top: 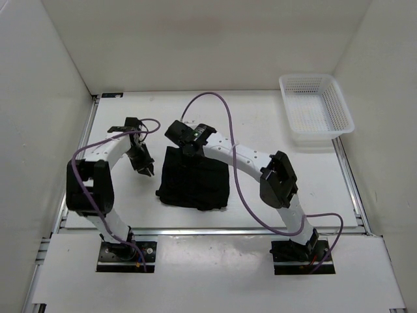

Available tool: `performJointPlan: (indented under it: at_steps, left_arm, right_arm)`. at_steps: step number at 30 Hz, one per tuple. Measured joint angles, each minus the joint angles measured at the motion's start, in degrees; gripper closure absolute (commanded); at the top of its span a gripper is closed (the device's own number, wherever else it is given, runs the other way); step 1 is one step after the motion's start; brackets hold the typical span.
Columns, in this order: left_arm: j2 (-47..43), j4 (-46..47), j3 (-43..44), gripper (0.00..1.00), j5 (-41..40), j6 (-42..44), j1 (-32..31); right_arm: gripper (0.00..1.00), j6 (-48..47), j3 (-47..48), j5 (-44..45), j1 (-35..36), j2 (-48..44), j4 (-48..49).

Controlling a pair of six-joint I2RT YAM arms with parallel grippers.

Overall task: Fold and stack the shorts
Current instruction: Fold the shorts

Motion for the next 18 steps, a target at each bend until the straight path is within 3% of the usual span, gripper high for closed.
performJointPlan:
  at_steps: [3,5,7,10,13,18]
  left_arm:
    - [6.05,2.14,-0.55,0.89,0.26,0.46,0.24]
    - [8.96,2.49,-0.81,0.89,0.39,0.61,0.26]
    - [10.45,2.84,-0.81,0.89,0.44,0.66,0.31]
    - [10.34,3.34,-0.81,0.88,0.5,0.68,0.87]
    - [9.94,3.54,-0.83,0.82,0.9,0.61,2.84]
    - [5.9,2.84,-0.83,0.81,1.01,0.11,8.44]
  right_arm:
    - [0.98,-1.62,6.01,-0.81,0.98,0.87,-0.74]
    - [0.9,-2.71,10.19,-1.73,1.44,2.29,-0.7]
    - [0.56,-3.58,13.2,-3.08,1.68,4.04,-0.61]
    - [0.31,-5.7,15.61,-7.06,1.75,7.06,0.09]
    - [0.21,-7.02,14.34,-10.23,1.75,8.59,1.44]
    - [0.24,-8.31,3.91,-13.03,1.75,4.83,6.67]
